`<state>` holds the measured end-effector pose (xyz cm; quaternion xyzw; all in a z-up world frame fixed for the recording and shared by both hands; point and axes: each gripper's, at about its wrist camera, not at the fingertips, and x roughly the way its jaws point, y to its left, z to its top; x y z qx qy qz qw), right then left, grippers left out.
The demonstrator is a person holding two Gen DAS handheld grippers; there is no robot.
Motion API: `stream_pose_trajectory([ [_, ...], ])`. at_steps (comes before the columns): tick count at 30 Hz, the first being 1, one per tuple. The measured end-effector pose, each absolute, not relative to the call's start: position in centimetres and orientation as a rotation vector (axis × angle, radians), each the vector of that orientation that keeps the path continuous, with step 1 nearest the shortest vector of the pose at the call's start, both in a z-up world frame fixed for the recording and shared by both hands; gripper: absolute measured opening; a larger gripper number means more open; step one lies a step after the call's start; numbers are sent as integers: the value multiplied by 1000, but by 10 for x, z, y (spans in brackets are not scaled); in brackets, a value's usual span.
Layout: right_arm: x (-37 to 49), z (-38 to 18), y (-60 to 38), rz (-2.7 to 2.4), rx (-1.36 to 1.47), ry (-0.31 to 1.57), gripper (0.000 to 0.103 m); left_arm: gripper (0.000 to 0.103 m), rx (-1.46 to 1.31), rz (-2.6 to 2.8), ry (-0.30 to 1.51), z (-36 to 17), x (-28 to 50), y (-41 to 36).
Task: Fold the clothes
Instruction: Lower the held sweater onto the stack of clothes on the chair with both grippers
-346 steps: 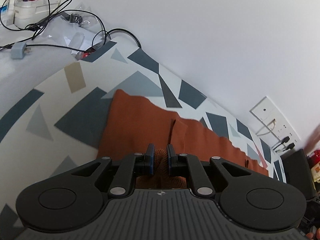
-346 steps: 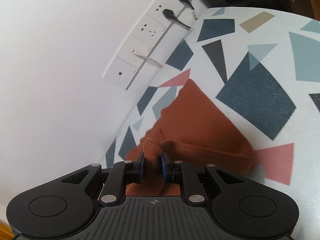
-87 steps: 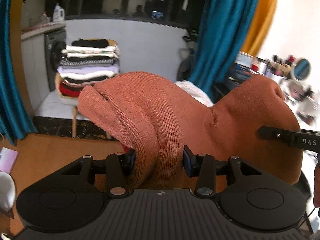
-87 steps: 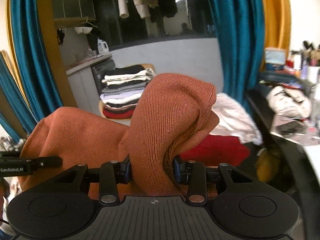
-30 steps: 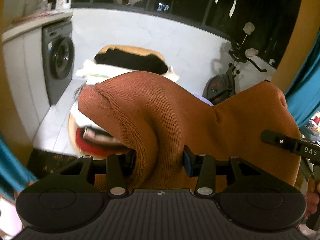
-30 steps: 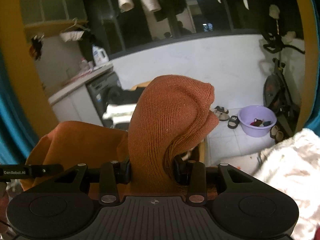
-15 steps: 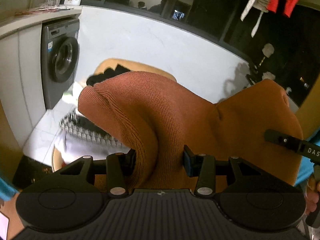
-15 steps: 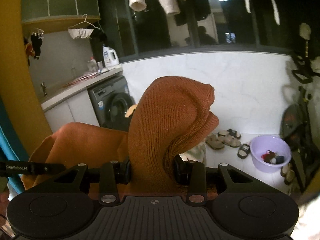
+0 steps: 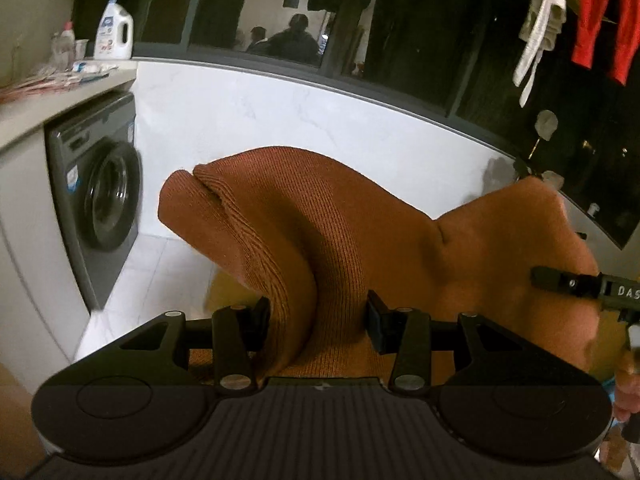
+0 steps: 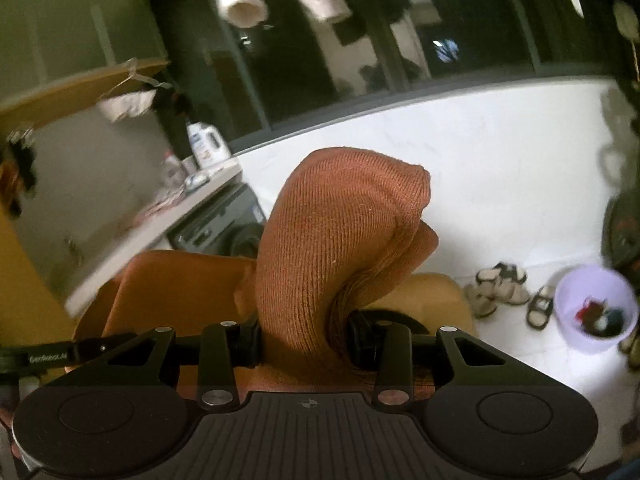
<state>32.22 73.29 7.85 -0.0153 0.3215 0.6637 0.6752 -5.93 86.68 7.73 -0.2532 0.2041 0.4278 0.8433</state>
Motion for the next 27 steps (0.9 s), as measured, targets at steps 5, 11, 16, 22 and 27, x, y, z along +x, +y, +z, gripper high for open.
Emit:
stream_pose_trajectory([
  [5, 341, 69, 821, 1434, 11, 822, 36, 45, -537, 883, 503, 70, -50, 951],
  [11, 377, 8, 880, 1297, -37, 969, 36, 45, -784, 815, 607, -8, -29, 1014],
  [16, 394, -77, 893, 1167, -194, 1149, 36, 49, -946, 792, 764, -95, -15, 1027],
  [22, 404, -119, 897, 1108, -117, 1214, 37, 48, -916, 811, 743, -97, -13, 1039],
  [27, 399, -104, 904, 1166, -134, 1135, 37, 48, -884, 823, 734, -101, -8, 1036],
])
